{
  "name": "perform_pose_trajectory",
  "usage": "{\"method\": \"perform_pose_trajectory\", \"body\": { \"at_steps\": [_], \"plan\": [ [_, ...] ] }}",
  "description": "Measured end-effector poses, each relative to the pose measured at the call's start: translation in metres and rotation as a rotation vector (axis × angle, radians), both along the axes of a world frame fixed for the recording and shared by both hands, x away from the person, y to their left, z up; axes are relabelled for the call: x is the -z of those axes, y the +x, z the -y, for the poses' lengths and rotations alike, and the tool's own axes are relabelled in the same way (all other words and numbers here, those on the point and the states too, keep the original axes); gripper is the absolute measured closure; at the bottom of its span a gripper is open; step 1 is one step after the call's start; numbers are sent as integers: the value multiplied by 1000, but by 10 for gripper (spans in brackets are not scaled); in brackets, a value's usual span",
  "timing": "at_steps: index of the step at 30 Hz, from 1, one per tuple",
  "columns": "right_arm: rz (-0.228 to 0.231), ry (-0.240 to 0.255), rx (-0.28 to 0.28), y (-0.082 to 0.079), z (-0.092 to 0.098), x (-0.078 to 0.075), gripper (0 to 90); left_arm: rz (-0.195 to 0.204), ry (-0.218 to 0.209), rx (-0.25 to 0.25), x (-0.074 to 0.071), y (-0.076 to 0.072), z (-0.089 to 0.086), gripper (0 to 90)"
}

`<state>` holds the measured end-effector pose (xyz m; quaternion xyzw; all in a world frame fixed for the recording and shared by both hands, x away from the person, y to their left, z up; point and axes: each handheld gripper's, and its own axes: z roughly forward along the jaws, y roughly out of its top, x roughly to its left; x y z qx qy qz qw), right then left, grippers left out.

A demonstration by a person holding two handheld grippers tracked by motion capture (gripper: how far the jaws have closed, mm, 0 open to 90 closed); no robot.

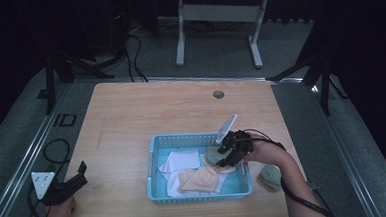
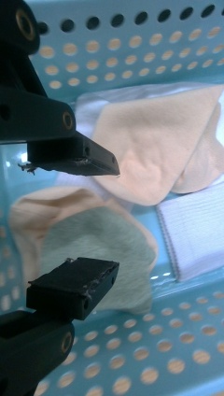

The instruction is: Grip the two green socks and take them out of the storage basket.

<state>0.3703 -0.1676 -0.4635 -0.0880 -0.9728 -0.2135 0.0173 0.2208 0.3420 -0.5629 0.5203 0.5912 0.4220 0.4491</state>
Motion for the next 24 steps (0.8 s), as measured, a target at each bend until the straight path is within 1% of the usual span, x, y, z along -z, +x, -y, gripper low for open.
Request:
{"method": "perform_pose_trajectory", "body": {
  "at_steps": [2, 4, 11, 13, 16, 19, 20, 22, 23, 24],
  "plan": [
    [-1, -2, -9, 2, -4, 5, 473, -1, 5, 0, 0, 0, 1, 5],
    [10, -19, -5, 4, -8, 9, 473, -1, 4, 0, 0, 0, 1, 5],
    [15, -79, -5, 6, -20, 26, 473, -1, 3, 1, 0, 0, 0, 5],
    [29, -106, -2, 6, -23, 30, 473, -2, 3, 1, 0, 0, 0, 5],
    [33, -139, 5, 6, -26, 36, 486, -1, 4, 2, 0, 0, 0, 5],
    [46, -161, 9, 7, -29, 40, 528, 0, 3, 3, 0, 0, 0, 5],
    [50, -168, 18, 7, -29, 40, 551, -1, 4, 2, 0, 0, 0, 5],
    [64, -179, 20, 7, -30, 40, 620, -1, 4, 3, 0, 0, 0, 5],
    [61, -180, 23, 7, -30, 39, 675, -1, 5, 2, 0, 0, 0, 5],
    [70, -182, 19, 6, -31, 38, 739, -1, 6, 2, 0, 0, 1, 5]
  ]
}}
